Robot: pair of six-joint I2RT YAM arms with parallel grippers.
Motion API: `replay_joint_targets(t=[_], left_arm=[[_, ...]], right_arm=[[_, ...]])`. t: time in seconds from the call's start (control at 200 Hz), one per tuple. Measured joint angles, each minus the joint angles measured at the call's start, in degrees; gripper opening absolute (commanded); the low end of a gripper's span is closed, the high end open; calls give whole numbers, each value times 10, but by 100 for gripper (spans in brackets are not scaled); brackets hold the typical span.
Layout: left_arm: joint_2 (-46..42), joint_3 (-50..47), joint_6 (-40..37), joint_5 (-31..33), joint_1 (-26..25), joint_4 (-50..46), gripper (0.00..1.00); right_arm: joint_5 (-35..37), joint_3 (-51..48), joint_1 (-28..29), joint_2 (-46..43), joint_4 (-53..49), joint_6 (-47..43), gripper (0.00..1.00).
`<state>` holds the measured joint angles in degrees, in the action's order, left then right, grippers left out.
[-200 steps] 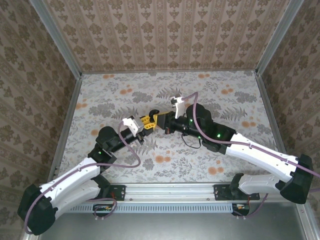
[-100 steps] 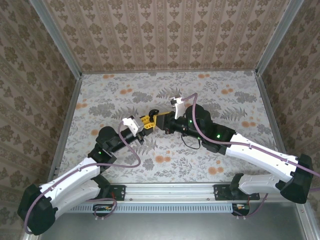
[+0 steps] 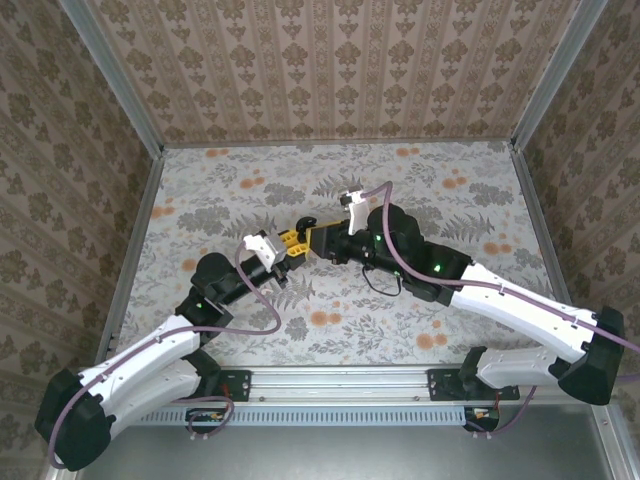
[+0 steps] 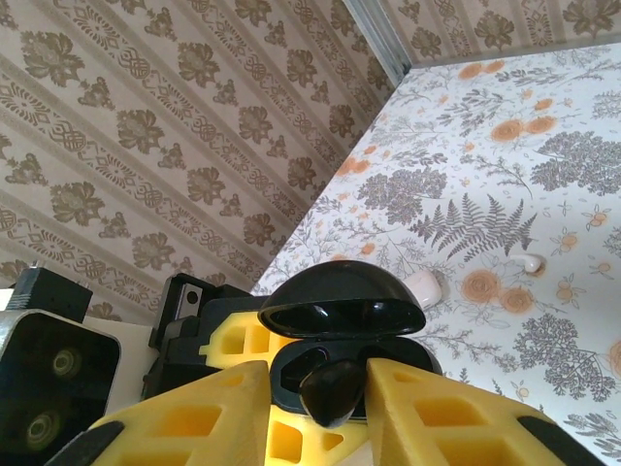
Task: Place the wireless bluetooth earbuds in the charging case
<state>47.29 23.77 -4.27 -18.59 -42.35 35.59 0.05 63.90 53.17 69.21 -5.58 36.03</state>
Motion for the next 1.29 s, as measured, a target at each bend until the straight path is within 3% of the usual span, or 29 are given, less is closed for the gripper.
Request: replay_joint_targets(t=[0.375,0.515,0.68,1.295], left_arm=[[-3,0,0,0,0,9,0],[-3,0,0,0,0,9,0],[-3,0,2,0,0,8,0],[3,1,15,9,0,-14,0]], right_arm=[[0,39,0,3,-42,2,46],[5,63,0,3,-68,2,46],[8,88,-4,3,-103,-2,37],[-31,172,-10,80,-235,33,43]])
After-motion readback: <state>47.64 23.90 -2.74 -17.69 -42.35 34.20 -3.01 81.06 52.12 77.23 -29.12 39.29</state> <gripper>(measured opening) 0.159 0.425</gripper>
